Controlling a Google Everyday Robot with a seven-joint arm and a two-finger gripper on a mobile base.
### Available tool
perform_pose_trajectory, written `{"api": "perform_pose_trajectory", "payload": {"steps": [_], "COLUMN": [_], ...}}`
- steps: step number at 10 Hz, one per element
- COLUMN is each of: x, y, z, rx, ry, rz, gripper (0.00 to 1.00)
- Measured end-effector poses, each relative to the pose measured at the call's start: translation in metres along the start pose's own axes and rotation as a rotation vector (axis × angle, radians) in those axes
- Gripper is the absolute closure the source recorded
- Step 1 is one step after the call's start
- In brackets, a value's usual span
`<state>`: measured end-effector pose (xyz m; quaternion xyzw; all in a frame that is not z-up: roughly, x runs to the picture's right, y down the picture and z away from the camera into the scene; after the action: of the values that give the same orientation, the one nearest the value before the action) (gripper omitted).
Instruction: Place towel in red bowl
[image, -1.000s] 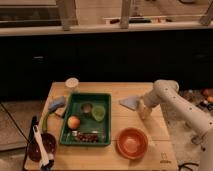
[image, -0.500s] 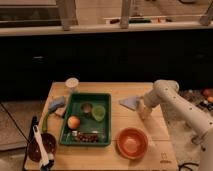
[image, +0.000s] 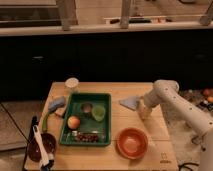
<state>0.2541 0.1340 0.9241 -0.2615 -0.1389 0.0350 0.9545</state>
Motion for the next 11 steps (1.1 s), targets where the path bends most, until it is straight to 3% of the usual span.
{"api": "perform_pose_trajectory", "payload": {"steps": [3,5,7,10,11], "x": [0.0,-0.0001,0.0005,0.0,-0.0003], "y": [0.0,0.0,0.0004,-0.0002,-0.0002], "z": [0.0,0.0,-0.001,-0.0025,-0.0033], "rx": [0.0,0.0,0.0,0.001,0.0], "ry": [0.0,0.0,0.0,0.0,0.001], "rz": [0.0,0.0,0.001,0.0,-0.001], "gripper": [0.22,0.37,0.43,0.22,0.2]}}
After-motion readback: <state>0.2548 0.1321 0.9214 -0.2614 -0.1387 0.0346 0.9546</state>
